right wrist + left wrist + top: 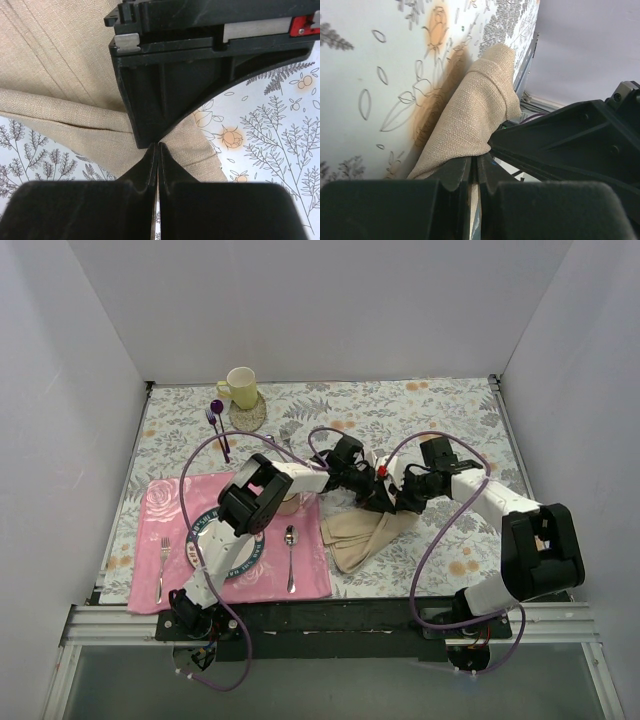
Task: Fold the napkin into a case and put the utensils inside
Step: Stuff the top corner of the smaller-rectangle-folded napkin into the folded napkin.
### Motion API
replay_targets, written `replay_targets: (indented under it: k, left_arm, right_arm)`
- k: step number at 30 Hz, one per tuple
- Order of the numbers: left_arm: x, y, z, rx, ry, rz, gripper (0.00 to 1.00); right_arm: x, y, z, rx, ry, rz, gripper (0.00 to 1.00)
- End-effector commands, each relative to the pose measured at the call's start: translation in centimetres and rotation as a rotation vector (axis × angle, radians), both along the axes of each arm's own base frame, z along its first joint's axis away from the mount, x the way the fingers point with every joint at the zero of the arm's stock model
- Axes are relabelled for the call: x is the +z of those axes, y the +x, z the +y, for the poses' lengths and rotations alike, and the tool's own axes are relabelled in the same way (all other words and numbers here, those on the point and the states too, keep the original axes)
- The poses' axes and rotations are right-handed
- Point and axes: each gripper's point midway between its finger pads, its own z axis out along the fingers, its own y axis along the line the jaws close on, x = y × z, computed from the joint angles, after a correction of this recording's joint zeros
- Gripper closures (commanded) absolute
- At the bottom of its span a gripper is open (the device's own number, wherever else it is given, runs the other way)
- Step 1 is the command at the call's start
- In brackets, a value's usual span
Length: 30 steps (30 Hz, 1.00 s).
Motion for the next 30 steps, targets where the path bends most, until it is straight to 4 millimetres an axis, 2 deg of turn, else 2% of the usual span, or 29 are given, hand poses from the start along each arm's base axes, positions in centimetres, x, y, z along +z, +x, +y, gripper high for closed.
replay_targets:
  k: [1, 5, 11, 13, 14, 15, 18, 19, 20, 22, 25, 26, 28, 30]
  left_arm:
    - [0.1, 1.3, 0.1, 0.018, -0.005, -0.007, 1.00]
    - [-0.5, 1.8, 0.6, 0.017, 0.001, -0.002, 1.00]
    - [1.0, 2.4, 0.1, 0.004, -0.040, -0.029, 0.97]
    - [1.3, 2.5, 0.0, -0.002, -0.049, -0.033, 0.92]
    - [1.6, 2.6, 0.1, -0.001, -0.050, -0.035, 0.84]
    - [1.7, 2.5, 0.2, 0.001, -0.048, -0.035, 0.82]
    - [3.0, 2.6, 1.1, 0.017, -0.057, -0.038, 0.71]
    - [4.0, 2.8, 1.5, 0.024, -0.070, -0.058, 0.68]
    - [3.9, 2.6, 2.0, 0.026, -0.061, -0.054, 0.66]
    - [5.0, 2.8, 2.6, 0.030, -0.065, -0.075, 0.65]
    - [4.8, 2.8, 4.2, 0.053, -0.028, -0.051, 0.63]
    - [5.9, 2.9, 4.6, 0.068, -0.032, -0.069, 0.62]
    - [5.7, 2.8, 5.8, 0.092, -0.016, -0.067, 0.60]
    - [7.3, 3.2, 6.5, 0.113, -0.034, -0.124, 0.59]
  right_arm:
    - [-0.4, 1.0, 0.6, -0.014, 0.010, 0.002, 0.99]
    - [-1.8, 1.2, 0.3, -0.028, -0.012, 0.029, 0.99]
    - [-3.4, 1.1, -0.1, -0.022, -0.042, 0.045, 0.99]
    - [-3.9, 1.1, -0.3, -0.026, -0.053, 0.050, 0.99]
    - [-4.1, 1.2, -0.5, -0.028, -0.057, 0.051, 0.99]
    - [-4.2, 1.1, -0.6, -0.030, -0.062, 0.057, 0.99]
    - [-4.4, 1.3, -0.9, -0.036, -0.066, 0.060, 0.99]
    - [-4.4, 1.4, -1.1, -0.038, -0.065, 0.060, 0.99]
    - [-4.4, 1.4, -1.1, -0.039, -0.067, 0.059, 0.99]
    - [-4.6, 1.3, -1.2, -0.041, -0.065, 0.066, 0.99]
    - [-4.5, 1.7, -1.3, -0.046, -0.063, 0.066, 0.99]
    - [-4.4, 1.7, -1.3, -0.047, -0.061, 0.065, 0.99]
    - [-4.5, 1.8, -1.4, -0.047, -0.062, 0.067, 0.99]
    - [-4.5, 1.8, -1.3, -0.048, -0.059, 0.068, 0.99]
